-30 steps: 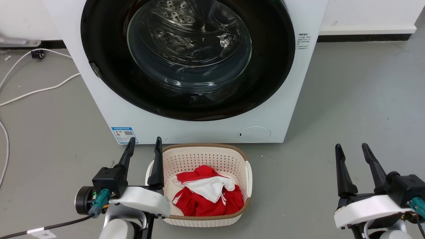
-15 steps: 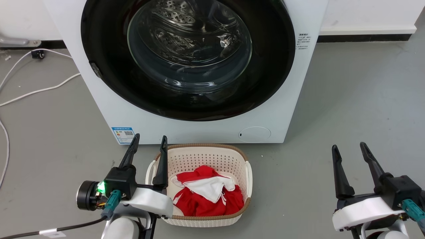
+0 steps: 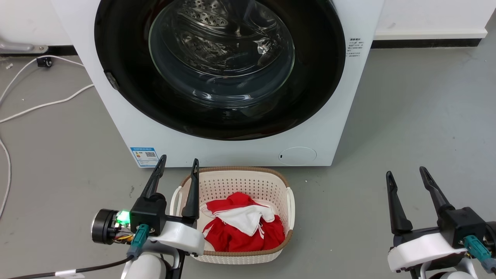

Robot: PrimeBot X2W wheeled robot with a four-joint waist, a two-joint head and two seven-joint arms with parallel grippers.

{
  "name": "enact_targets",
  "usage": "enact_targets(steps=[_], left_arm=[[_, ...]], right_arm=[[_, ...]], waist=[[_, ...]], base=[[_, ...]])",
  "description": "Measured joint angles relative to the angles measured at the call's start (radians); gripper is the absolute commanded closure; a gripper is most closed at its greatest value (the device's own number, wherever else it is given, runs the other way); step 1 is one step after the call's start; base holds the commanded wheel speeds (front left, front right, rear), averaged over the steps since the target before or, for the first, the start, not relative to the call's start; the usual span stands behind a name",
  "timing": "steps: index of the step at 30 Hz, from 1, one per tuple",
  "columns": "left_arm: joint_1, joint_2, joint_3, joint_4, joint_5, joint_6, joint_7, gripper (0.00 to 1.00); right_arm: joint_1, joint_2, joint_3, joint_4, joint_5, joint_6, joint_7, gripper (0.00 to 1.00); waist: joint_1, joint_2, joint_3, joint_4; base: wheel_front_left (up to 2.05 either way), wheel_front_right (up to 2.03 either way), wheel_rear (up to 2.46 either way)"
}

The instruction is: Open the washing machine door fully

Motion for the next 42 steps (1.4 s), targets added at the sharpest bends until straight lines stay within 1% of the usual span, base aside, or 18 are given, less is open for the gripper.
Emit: enact_targets(steps=[18,19,20,21,24,27,28,32,35,38,41,42], left_arm=[[0.000,-0.014,0.013,0.023,-0.011,-0.017,-0.001,0.00],[0.000,-0.014,0.014,0.023,-0.011,-0.017,-0.001,0.00],[0.000,-0.015,0.014,0.023,-0.011,-0.017,-0.001,0.00],[0.000,-0.015,0.014,0.023,-0.011,-0.017,-0.001,0.00],[0.000,-0.016,0.016,0.024,-0.010,-0.018,-0.001,0.00],[0.000,-0.017,0.016,0.025,-0.009,-0.018,-0.001,0.00],[0.000,-0.018,0.017,0.025,-0.009,-0.019,-0.001,0.00],[0.000,-0.019,0.019,0.025,-0.009,-0.019,-0.001,0.00],[0.000,-0.019,0.021,0.023,-0.008,-0.019,-0.001,0.00],[0.001,-0.020,0.024,0.018,-0.008,-0.018,-0.001,0.00],[0.001,-0.021,0.026,0.011,-0.009,-0.018,-0.001,0.00],[0.001,-0.022,0.026,0.006,-0.010,-0.018,-0.001,0.00]], right_arm=[[-0.001,0.000,-0.008,0.010,0.020,0.000,0.000,0.00],[-0.001,0.000,-0.009,0.011,0.025,0.000,0.000,0.28],[-0.001,0.000,-0.009,0.012,0.029,0.000,-0.001,0.85],[-0.001,0.000,-0.010,0.012,0.034,0.000,-0.003,1.00],[-0.001,0.000,-0.015,0.016,0.053,0.000,-0.003,1.00],[-0.002,0.000,-0.022,0.023,0.121,0.000,-0.013,1.00],[-0.003,0.000,-0.026,0.031,0.190,0.000,-0.016,1.00],[-0.005,0.000,-0.038,0.059,0.383,0.000,-0.041,1.00],[-0.017,0.000,-0.039,0.087,0.610,0.000,-0.058,1.00],[-0.032,0.000,-0.024,0.115,0.904,0.000,-0.065,1.00],[-0.062,0.000,-0.006,0.133,1.269,0.000,-0.069,1.00],[-0.071,0.001,-0.004,0.137,1.360,0.000,-0.070,1.00]], waist=[[0.0000,0.0000,0.010,0.000],[0.0000,0.0000,0.011,0.000],[0.0000,0.0000,0.011,0.000],[0.0000,0.0000,0.011,0.000],[0.0000,0.0000,0.010,0.000],[0.0000,0.0000,0.009,0.001],[0.0000,0.0000,0.008,0.002],[0.0000,0.0000,0.007,0.004],[-0.0001,0.0000,0.006,0.003],[-0.0001,0.0000,0.011,0.002],[-0.0001,0.0000,0.020,0.002],[-0.0001,0.0000,0.024,0.001]], base=[[0.00,0.00,0.00],[0.00,0.00,0.00],[0.00,0.00,0.00],[0.00,0.00,0.00],[0.00,0.00,0.00],[0.00,0.00,0.00],[0.00,0.00,0.00],[0.00,0.00,0.00],[0.00,0.00,0.00],[0.00,0.00,0.00],[0.00,0.00,0.00],[0.00,0.00,0.00]])
